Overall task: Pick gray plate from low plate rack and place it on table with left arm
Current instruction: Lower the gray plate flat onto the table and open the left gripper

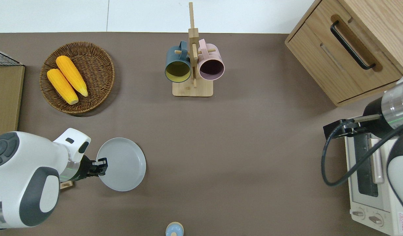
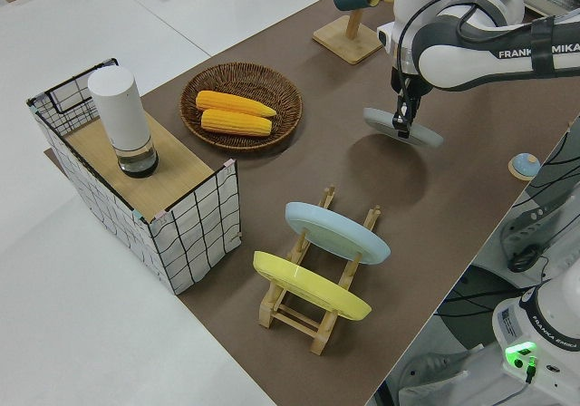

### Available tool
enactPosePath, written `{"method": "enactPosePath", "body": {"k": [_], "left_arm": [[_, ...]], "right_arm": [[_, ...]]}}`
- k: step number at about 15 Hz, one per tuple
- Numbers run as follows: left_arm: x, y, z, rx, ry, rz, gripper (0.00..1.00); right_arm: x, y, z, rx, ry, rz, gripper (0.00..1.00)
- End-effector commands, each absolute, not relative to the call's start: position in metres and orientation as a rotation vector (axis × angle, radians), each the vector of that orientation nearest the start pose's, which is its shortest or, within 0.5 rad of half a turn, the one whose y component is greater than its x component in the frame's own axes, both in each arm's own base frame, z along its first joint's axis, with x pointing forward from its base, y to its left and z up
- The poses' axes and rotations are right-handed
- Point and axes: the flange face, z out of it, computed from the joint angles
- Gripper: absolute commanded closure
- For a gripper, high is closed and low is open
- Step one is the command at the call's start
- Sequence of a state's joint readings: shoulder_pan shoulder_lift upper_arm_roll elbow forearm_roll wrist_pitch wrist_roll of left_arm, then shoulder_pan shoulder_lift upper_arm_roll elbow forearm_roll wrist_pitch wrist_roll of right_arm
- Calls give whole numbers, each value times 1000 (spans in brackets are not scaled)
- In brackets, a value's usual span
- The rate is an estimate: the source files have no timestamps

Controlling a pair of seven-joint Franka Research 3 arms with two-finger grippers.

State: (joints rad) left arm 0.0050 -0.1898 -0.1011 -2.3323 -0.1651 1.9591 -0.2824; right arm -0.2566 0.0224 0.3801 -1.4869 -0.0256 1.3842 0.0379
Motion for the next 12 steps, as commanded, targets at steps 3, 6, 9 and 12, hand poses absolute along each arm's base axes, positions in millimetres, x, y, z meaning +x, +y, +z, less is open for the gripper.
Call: {"method": "enactPosePath", "body": {"k": [3,6,9,12], "left_arm": [[454,-65,379,-3182,-492,342,580],[458,-62,380,-3182,-495,313,364],[459,-61,380,-3182,-490,306,350],[461,-59,385,-3189,-464,295,173]], "right_arm": [[536,59,641,-3169,-105,196,17],[536,59,641,-3169,-105,196,17],[536,59,641,-3169,-105,196,17],[536,59,641,-3169,-105,196,17]]}}
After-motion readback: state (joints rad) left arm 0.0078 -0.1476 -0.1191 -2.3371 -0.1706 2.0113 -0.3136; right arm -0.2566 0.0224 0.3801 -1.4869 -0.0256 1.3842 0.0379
